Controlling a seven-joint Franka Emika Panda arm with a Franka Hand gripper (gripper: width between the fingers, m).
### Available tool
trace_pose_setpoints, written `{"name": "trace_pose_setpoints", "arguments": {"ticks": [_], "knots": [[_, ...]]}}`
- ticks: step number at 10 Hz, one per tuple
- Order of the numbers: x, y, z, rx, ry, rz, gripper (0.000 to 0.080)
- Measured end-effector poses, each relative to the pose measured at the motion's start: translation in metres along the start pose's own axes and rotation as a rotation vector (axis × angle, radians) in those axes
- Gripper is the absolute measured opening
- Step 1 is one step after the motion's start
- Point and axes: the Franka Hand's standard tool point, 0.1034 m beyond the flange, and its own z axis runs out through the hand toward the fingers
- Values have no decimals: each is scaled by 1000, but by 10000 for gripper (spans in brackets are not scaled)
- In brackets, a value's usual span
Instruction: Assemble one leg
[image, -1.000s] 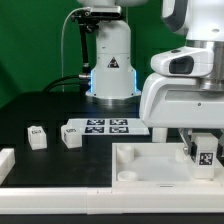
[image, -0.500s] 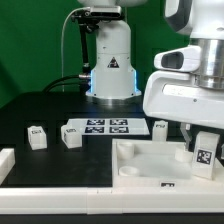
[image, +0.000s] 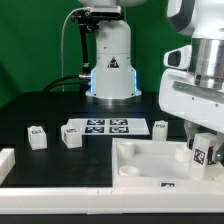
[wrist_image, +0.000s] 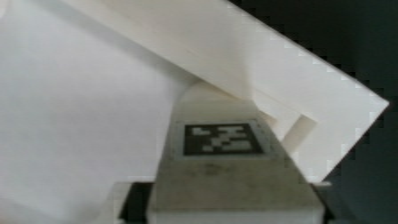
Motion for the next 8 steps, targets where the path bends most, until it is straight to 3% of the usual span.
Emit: {"name": "trace_pose_setpoints", "arguments": {"ticks": [1, 2, 3, 4, 5, 8], "knots": [[0, 0, 0, 1, -3, 54, 291], [0, 0, 0, 1, -5, 54, 362], [0, 0, 0, 2, -5, -11, 499], [0, 0, 0, 3, -6, -18, 499], [1, -1, 0, 13, 1, -138, 616], [4, -1, -1, 24, 11, -561, 648]]}}
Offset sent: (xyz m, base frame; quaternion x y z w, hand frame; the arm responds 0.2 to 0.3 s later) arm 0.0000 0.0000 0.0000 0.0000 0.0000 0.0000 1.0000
